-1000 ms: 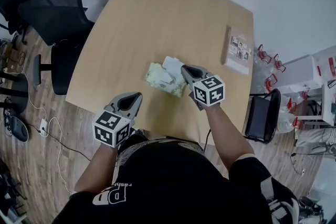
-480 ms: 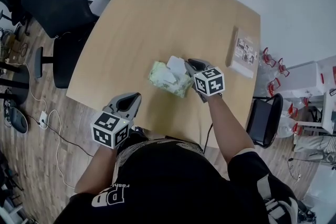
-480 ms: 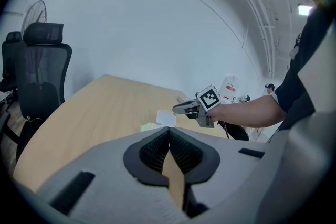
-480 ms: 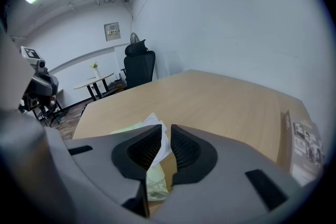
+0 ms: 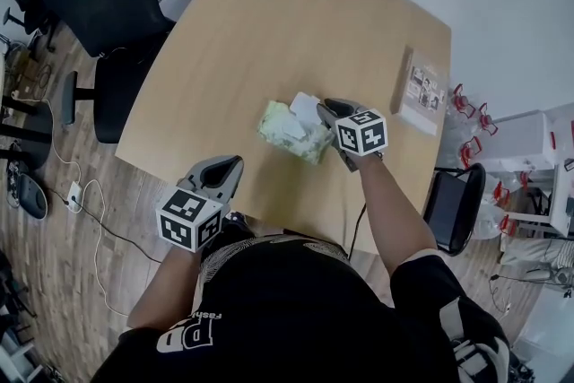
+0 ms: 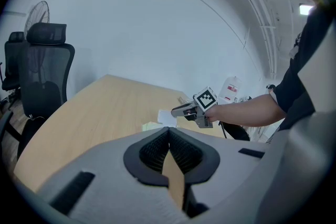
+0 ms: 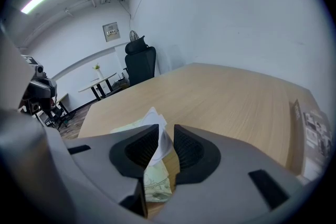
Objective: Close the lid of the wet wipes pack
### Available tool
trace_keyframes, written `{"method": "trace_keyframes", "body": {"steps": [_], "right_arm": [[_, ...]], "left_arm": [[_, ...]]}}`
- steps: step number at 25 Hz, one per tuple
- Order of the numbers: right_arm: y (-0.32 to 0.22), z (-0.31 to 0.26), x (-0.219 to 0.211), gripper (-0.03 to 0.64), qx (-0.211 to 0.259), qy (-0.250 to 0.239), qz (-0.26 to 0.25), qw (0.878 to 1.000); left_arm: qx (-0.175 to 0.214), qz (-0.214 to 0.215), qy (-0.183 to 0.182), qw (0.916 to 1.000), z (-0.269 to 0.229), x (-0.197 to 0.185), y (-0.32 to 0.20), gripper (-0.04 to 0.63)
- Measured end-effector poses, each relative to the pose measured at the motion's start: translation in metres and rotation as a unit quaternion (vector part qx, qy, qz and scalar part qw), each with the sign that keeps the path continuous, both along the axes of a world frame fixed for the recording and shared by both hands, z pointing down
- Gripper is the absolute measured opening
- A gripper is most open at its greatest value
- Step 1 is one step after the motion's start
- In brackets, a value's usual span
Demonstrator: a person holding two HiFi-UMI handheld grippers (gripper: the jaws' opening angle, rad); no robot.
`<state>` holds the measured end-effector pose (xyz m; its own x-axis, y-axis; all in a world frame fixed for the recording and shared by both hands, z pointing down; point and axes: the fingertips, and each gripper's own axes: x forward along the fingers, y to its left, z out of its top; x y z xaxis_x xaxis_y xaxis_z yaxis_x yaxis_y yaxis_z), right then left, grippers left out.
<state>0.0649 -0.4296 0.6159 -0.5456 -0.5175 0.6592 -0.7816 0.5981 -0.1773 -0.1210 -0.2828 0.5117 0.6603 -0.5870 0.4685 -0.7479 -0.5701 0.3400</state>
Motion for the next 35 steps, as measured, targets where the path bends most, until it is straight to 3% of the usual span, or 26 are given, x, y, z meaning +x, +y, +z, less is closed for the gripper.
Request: {"method": "trace_keyframes", "body": {"steps": [17, 35], "right_arm": [[0.019, -0.019, -0.012, 0.057, 0.029, 0.021, -0.034, 0.999], [0.055, -0.025, -0.046, 0.048, 0.072, 0.094, -0.111, 0.987]], "left_arm": [[0.01, 0.008, 0.005, 0.9999, -0.007, -0.002, 0.008, 0.017], [0.026, -0.001, 0.009, 0.9996, -0.014, -0.012, 0.012, 0.017]]}}
